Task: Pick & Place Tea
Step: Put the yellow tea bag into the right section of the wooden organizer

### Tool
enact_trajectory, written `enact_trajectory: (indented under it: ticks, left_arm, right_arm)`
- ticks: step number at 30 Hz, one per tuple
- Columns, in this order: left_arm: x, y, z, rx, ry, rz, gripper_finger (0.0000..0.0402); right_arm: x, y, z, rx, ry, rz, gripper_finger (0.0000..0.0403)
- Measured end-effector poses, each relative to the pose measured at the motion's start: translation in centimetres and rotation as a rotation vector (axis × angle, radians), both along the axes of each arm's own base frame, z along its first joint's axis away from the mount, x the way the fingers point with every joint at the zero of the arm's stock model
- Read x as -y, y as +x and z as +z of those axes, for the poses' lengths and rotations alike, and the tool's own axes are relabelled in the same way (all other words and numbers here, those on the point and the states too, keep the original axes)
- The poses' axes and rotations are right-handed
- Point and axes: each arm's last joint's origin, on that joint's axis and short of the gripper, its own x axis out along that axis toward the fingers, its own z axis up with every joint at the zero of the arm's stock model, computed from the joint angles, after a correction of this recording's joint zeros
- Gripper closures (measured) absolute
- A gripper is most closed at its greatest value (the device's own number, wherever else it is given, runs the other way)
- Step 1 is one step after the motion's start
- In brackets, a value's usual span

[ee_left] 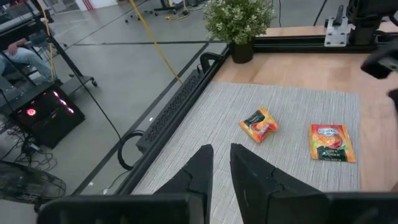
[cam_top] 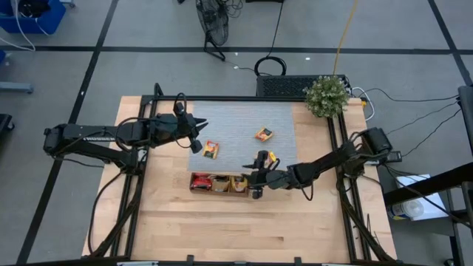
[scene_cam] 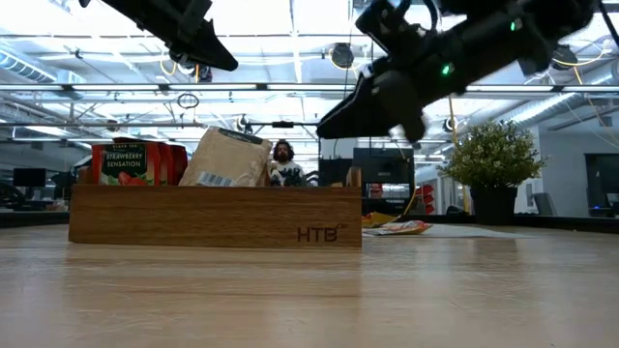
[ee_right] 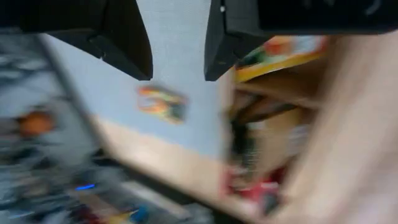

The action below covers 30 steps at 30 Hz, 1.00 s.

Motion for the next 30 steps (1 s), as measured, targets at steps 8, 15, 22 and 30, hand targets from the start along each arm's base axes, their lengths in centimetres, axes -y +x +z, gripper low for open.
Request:
enact_trajectory:
  ticks: [8, 15, 22, 30]
  left_arm:
    - [0.0, 0.0, 0.0, 0.002, 0.0, -0.002, 0.0339]
    - [0.0, 0.0, 0.0, 0.001, -0.002, -0.001, 0.0339]
    - [0.0, 0.0, 0.0, 0.001, -0.002, 0.0, 0.0339]
    - [0.0, 0.0, 0.0, 0.001, -0.002, 0.0, 0.0339]
  right_arm:
    - [0.3, 2.6, 5.6, -0.35, 0.232, 0.148, 0.0323]
    - [-1.1, 7.0, 5.0, -0.635, 0.235, 0.184, 0.04]
    - [-1.9, 9.4, 1.1, -0.812, 0.235, 0.126, 0.0402]
    - [-2.3, 9.4, -0.3, -0.875, 0.372, 0.145, 0.0403]
